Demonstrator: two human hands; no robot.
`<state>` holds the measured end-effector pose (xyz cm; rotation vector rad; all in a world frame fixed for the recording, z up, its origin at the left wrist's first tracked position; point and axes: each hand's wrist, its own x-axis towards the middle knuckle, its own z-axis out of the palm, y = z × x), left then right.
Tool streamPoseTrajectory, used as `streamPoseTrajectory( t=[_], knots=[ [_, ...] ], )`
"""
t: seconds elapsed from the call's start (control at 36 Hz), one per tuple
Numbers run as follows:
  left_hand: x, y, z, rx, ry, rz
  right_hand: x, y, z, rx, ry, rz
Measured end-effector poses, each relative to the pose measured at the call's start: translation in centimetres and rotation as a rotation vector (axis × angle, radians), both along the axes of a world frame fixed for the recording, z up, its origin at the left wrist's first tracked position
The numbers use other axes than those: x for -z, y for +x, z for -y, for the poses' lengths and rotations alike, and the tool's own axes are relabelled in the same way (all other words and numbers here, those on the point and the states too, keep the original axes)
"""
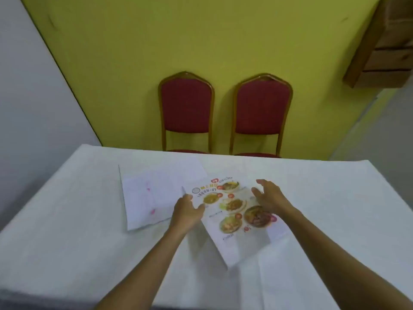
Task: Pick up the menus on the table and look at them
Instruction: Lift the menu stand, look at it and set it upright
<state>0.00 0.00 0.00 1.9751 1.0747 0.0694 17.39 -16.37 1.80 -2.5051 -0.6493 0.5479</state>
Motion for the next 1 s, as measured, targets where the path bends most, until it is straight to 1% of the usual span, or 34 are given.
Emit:
streamPoseTrajectory(
  t=[0.06, 0.14, 0.28, 0.44, 0.56, 0.69, 0.89, 1.0],
  knots=[
    [0.6, 0.2, 0.7, -0.066, -0.013, -0.004, 0.6, 0.4, 0.4, 0.006, -0.037, -0.027],
    [1.8, 0.2, 1.6, -0.14, -0.126, 0.038, 1.3, 0.8, 0.8, -0.007, -0.077, -0.077],
    [2.7, 0.6, 2.0, -0.223, -0.258, 0.081, 1.7, 1.1, 0.7, -0.015, -0.064, -0.108],
    [2.5, 1.0, 2.2, -0.27, -0.283, 0.134, 1.7, 1.3, 0.6, 0.052, 0.002, -0.135],
    [1.8, 1.7, 2.8, -0.3, -0.273, 0.187, 1.3, 1.2, 1.0, 0.074, 0.036, -0.093],
    [0.4, 3.1, 3.4, -0.319, -0.21, 0.3, -0.2, 1.3, 1.9, 0.162, 0.214, -0.009],
    [-3.9, 6.0, 4.8, -0.213, -0.066, 0.503, -3.6, 2.0, 4.4, 0.352, 0.547, 0.068],
    [-5.5, 7.7, 5.5, -0.161, -0.029, 0.586, -4.8, 2.7, 6.2, 0.423, 0.621, 0.109]
  ],
)
